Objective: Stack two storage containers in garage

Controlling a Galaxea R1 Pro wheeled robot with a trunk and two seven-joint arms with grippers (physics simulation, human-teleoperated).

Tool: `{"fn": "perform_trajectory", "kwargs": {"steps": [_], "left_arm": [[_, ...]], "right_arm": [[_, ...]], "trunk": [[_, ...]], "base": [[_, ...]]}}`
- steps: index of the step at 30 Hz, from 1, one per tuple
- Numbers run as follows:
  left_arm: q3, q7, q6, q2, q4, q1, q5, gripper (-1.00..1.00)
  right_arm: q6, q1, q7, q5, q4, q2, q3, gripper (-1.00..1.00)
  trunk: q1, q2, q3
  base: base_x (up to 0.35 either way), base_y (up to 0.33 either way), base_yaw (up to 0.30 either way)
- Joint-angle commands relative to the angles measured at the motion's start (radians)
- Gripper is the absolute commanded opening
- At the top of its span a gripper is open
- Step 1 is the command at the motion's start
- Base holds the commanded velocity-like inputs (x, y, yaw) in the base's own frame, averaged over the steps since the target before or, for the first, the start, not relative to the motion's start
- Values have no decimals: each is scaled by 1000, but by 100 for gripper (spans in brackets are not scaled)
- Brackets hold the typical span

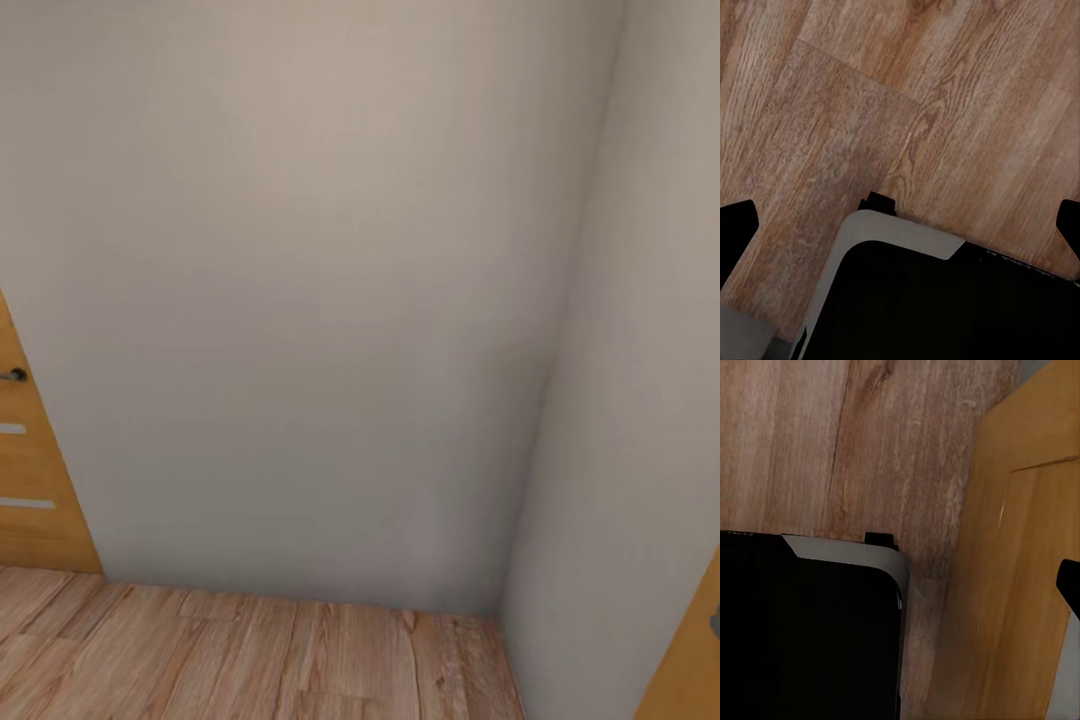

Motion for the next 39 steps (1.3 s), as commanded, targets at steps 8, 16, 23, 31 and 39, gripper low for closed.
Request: {"fn": "perform_trajectory", "kwargs": {"steps": [8, 16, 23, 31, 39], "left_arm": [[8, -2, -3, 0, 1, -1, 1, 100], [8, -2, -3, 0, 1, -1, 1, 100], [8, -2, -3, 0, 1, 0, 1, 100], [8, -2, -3, 0, 1, -1, 1, 100], [8, -2, -3, 0, 1, -1, 1, 100]], "right_arm": [[-6, -1, 0, -7, 3, -1, 9, 100], [-6, -1, 0, -7, 3, -3, 9, 100], [-5, -1, 0, -7, 3, -3, 9, 100], [-5, -1, 0, -7, 3, -3, 9, 100], [-5, -1, 0, -7, 3, -4, 9, 100]], "trunk": [[0, -1, -2], [0, -1, -2], [0, -1, -2], [0, -1, -2], [0, -1, -2]], "base": [[2, 0, 184], [5, 0, 266], [127, 0, 269], [185, 0, 269], [185, 0, 269]]}}
